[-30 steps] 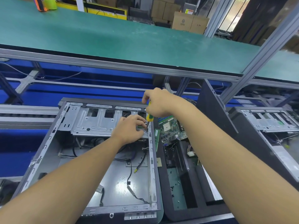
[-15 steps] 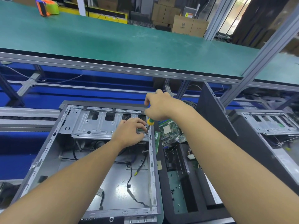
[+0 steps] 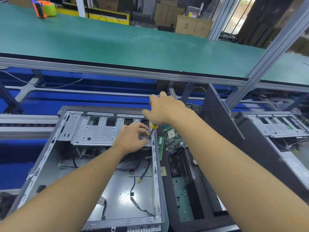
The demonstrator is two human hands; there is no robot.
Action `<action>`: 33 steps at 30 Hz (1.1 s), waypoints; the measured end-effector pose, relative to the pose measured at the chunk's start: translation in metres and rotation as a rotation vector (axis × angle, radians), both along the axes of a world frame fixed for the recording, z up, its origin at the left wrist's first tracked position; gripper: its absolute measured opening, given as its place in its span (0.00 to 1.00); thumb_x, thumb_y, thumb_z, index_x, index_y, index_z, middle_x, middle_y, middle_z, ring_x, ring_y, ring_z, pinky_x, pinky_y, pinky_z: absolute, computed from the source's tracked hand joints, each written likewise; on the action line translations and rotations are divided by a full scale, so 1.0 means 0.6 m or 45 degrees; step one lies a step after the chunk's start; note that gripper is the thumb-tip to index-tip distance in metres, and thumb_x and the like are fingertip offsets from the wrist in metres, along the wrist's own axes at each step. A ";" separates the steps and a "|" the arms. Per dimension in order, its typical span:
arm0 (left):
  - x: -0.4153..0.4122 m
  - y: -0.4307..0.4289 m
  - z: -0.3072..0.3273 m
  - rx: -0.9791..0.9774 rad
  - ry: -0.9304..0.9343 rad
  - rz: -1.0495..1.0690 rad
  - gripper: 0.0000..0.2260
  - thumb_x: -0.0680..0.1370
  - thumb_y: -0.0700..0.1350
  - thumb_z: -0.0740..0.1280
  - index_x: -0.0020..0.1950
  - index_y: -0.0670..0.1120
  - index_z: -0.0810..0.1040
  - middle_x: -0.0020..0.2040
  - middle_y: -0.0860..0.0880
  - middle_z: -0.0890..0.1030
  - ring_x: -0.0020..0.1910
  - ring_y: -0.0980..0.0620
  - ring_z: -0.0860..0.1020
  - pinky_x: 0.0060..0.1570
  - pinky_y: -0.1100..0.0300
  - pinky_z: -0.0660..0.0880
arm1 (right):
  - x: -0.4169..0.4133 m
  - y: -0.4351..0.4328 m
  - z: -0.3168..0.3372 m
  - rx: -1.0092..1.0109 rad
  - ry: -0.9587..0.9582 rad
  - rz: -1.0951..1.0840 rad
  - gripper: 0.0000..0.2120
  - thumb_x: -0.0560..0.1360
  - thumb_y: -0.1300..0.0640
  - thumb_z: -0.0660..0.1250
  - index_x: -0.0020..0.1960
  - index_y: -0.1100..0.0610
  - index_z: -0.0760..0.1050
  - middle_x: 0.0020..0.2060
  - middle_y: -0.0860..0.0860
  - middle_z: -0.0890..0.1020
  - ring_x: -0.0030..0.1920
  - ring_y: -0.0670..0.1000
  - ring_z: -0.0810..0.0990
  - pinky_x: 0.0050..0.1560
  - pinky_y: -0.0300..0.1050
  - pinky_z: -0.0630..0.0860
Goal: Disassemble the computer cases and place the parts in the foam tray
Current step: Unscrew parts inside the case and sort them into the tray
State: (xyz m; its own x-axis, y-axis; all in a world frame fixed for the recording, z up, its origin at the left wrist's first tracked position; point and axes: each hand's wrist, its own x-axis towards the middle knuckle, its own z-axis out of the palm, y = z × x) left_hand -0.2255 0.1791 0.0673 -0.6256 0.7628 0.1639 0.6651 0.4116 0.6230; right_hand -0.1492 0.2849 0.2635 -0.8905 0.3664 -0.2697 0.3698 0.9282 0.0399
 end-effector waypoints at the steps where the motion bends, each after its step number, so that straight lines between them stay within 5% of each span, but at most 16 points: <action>1: 0.000 0.000 0.001 -0.004 -0.002 0.000 0.07 0.71 0.49 0.68 0.44 0.62 0.81 0.54 0.67 0.76 0.54 0.66 0.69 0.60 0.57 0.61 | 0.001 -0.001 -0.002 0.050 0.032 -0.028 0.27 0.83 0.38 0.51 0.74 0.54 0.63 0.68 0.58 0.69 0.62 0.63 0.73 0.48 0.55 0.67; 5: 0.001 0.000 0.003 -0.028 -0.006 -0.006 0.07 0.72 0.50 0.67 0.43 0.63 0.79 0.54 0.68 0.75 0.53 0.67 0.68 0.61 0.57 0.60 | 0.007 -0.005 -0.007 0.145 0.117 0.032 0.16 0.85 0.53 0.53 0.69 0.58 0.66 0.56 0.57 0.76 0.47 0.60 0.73 0.43 0.53 0.66; 7: 0.001 -0.001 0.004 -0.036 -0.004 -0.005 0.08 0.72 0.49 0.67 0.43 0.64 0.79 0.54 0.68 0.74 0.53 0.67 0.68 0.62 0.57 0.60 | 0.008 -0.004 -0.002 0.064 0.080 0.069 0.14 0.82 0.58 0.56 0.66 0.57 0.68 0.57 0.56 0.74 0.50 0.60 0.73 0.45 0.53 0.69; 11: 0.001 -0.002 0.004 -0.025 -0.005 -0.009 0.07 0.70 0.50 0.66 0.42 0.63 0.79 0.52 0.68 0.74 0.53 0.67 0.68 0.61 0.57 0.62 | 0.007 -0.001 0.008 -0.102 -0.042 0.073 0.17 0.79 0.54 0.59 0.67 0.54 0.68 0.68 0.57 0.65 0.69 0.62 0.63 0.59 0.59 0.71; 15: 0.002 0.000 0.005 -0.018 -0.014 -0.004 0.08 0.71 0.49 0.68 0.42 0.65 0.77 0.52 0.69 0.74 0.54 0.66 0.69 0.60 0.57 0.61 | 0.007 -0.002 0.001 0.070 0.002 0.001 0.25 0.83 0.40 0.52 0.73 0.55 0.63 0.67 0.58 0.70 0.56 0.62 0.75 0.46 0.54 0.67; 18: 0.003 -0.001 0.006 -0.027 -0.020 -0.003 0.07 0.70 0.51 0.66 0.41 0.66 0.76 0.52 0.69 0.73 0.53 0.67 0.68 0.60 0.57 0.61 | 0.010 -0.005 -0.005 0.169 0.135 0.061 0.14 0.84 0.53 0.55 0.67 0.57 0.65 0.58 0.56 0.77 0.45 0.59 0.74 0.41 0.52 0.65; 23: 0.003 0.000 0.005 -0.009 -0.041 0.007 0.07 0.68 0.53 0.64 0.41 0.65 0.77 0.52 0.70 0.74 0.53 0.67 0.68 0.63 0.55 0.63 | 0.011 0.001 0.007 -0.123 0.003 0.096 0.16 0.79 0.55 0.60 0.67 0.52 0.69 0.66 0.55 0.68 0.67 0.61 0.66 0.54 0.57 0.70; 27: 0.001 0.002 0.004 0.009 -0.049 0.001 0.05 0.67 0.55 0.64 0.40 0.66 0.77 0.53 0.68 0.76 0.53 0.67 0.70 0.65 0.51 0.67 | 0.010 -0.002 0.001 0.069 0.045 0.012 0.24 0.84 0.41 0.52 0.71 0.55 0.65 0.64 0.57 0.73 0.58 0.62 0.75 0.46 0.54 0.68; 30: 0.001 0.001 0.006 -0.002 -0.035 -0.002 0.04 0.67 0.57 0.63 0.39 0.66 0.76 0.53 0.68 0.76 0.54 0.67 0.70 0.65 0.50 0.67 | 0.012 -0.004 -0.006 0.124 0.195 0.070 0.12 0.84 0.54 0.55 0.65 0.58 0.67 0.53 0.55 0.78 0.45 0.59 0.74 0.40 0.51 0.66; 33: 0.001 0.002 0.005 0.002 -0.034 0.007 0.04 0.68 0.57 0.64 0.39 0.66 0.77 0.52 0.69 0.75 0.53 0.67 0.70 0.64 0.49 0.68 | 0.014 -0.001 -0.005 -0.014 0.144 0.099 0.13 0.79 0.61 0.59 0.64 0.56 0.70 0.60 0.56 0.72 0.57 0.60 0.71 0.47 0.54 0.72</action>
